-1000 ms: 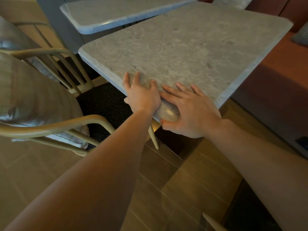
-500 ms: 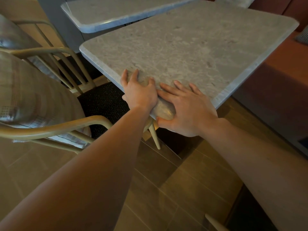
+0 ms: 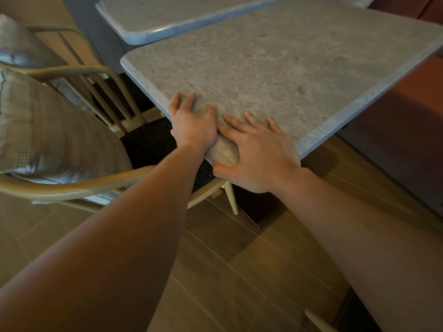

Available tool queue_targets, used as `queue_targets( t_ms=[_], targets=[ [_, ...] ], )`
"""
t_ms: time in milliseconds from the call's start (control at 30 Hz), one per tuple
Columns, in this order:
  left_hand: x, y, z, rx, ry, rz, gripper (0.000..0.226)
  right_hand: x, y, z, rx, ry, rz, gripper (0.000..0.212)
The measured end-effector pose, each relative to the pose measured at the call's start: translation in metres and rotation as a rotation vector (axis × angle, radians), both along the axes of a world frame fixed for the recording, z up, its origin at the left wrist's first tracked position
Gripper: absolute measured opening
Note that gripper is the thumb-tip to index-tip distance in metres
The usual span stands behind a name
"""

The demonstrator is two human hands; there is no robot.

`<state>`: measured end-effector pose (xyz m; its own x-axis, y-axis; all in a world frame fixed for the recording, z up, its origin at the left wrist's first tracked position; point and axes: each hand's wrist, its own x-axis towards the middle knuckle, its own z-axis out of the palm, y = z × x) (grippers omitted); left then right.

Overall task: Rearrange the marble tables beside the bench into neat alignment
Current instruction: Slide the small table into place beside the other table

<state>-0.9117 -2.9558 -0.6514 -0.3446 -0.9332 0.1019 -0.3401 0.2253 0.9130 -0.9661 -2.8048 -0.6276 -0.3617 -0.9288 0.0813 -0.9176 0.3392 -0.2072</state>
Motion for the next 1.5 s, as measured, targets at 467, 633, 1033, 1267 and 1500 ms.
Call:
queue_targets(
  t_ms=[467, 633, 1033, 1267, 1500],
  targets=[
    [0.012, -0.036, 0.001, 0.023, 0.058, -0.019, 0.057, 0.02, -0.034, -0.001, -0.004, 0.005, -0.033, 0.093],
    [0.012, -0.038, 0.001, 0.022, 0.059, -0.025, 0.058, 0.021, -0.036, 0.0, 0.008, 0.004, -0.041, 0.091],
    [0.016, -0.051, 0.0, 0.036, 0.077, -0.04, 0.057, 0.028, -0.048, 0.0, -0.006, 0.007, -0.058, 0.089],
    [0.02, -0.066, 0.0, 0.046, 0.093, -0.05, 0.057, 0.034, -0.062, -0.001, -0.018, -0.005, -0.07, 0.089],
    [0.027, -0.082, 0.001, 0.046, 0.097, -0.061, 0.057, 0.044, -0.078, -0.002, -0.028, -0.003, -0.077, 0.09]
  ],
)
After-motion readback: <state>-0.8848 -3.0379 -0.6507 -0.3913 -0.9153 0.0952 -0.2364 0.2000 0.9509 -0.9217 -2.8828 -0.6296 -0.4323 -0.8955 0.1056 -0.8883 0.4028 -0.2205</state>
